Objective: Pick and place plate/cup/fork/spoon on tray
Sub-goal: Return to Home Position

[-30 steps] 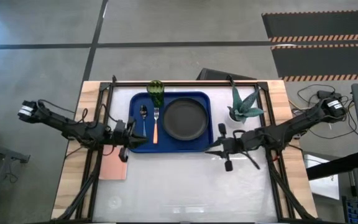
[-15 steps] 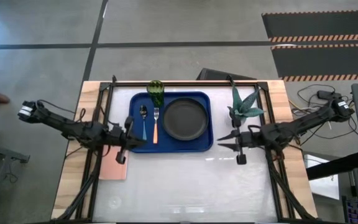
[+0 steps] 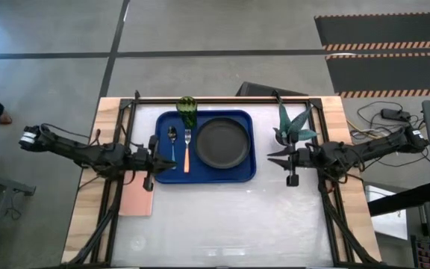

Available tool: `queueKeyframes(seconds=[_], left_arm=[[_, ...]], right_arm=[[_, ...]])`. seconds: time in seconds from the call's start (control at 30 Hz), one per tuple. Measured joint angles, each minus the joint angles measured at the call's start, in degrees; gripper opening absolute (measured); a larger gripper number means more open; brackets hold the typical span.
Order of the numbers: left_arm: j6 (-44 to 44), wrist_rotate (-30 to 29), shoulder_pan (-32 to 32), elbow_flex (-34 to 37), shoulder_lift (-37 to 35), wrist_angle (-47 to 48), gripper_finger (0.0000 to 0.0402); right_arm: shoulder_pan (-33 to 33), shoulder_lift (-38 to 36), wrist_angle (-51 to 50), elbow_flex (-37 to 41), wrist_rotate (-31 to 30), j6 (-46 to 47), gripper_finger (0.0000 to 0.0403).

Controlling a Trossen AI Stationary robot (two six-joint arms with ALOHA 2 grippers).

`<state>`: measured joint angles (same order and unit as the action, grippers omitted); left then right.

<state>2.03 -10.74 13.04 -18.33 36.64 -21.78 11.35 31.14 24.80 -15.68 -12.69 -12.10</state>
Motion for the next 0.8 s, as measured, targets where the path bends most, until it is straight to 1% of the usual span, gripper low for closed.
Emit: queueKeyframes(seconds=[0.13,0.3,0.8], left_arm=[[-0.26,0.00,-0.66,1.95,-0.51,-0.17,0.0000],[-0.36,0.02,-0.68,5.34,-3.59,-0.26,0.0000],[0.64,0.00,-0.68,17.72,-20.16,-7.07,0.0000]], right_arm=[[-1.70,-2.21,-0.78,0.76,0.52,-0.17,0.0038],[-2.03,-5.57,-4.05,0.76,0.63,-0.96,0.0038],[-2.03,-17.42,-15.25,0.80,0.61,-2.30,0.0038]])
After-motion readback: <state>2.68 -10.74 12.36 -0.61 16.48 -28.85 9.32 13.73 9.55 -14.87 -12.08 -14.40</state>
